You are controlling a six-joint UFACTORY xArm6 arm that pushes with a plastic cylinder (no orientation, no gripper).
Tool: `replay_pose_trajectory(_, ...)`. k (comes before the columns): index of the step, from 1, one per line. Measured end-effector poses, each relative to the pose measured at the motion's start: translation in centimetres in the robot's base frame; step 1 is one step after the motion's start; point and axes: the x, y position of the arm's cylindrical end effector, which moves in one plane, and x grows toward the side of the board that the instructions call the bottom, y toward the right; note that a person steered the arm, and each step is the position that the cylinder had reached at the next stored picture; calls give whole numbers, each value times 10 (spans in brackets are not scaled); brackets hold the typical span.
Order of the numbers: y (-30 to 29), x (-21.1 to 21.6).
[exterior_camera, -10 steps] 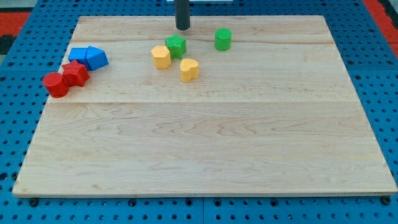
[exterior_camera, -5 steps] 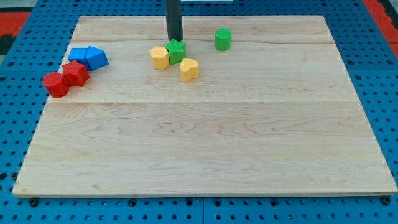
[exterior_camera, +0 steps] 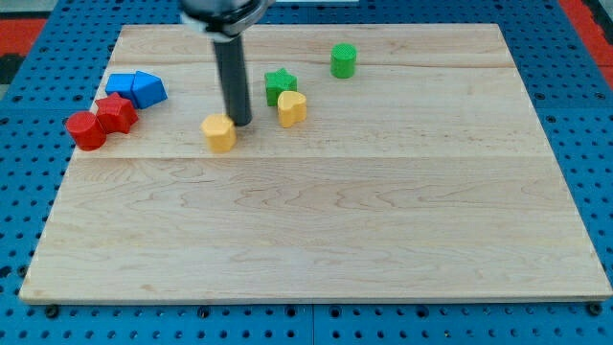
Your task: Push the hexagon to the bottom left of the board
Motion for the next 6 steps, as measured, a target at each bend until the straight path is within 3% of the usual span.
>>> replay_pose_trajectory(1,-41,46)
replay_pose_trajectory(4,-94,123)
replay_pose_trajectory(6,-93,121)
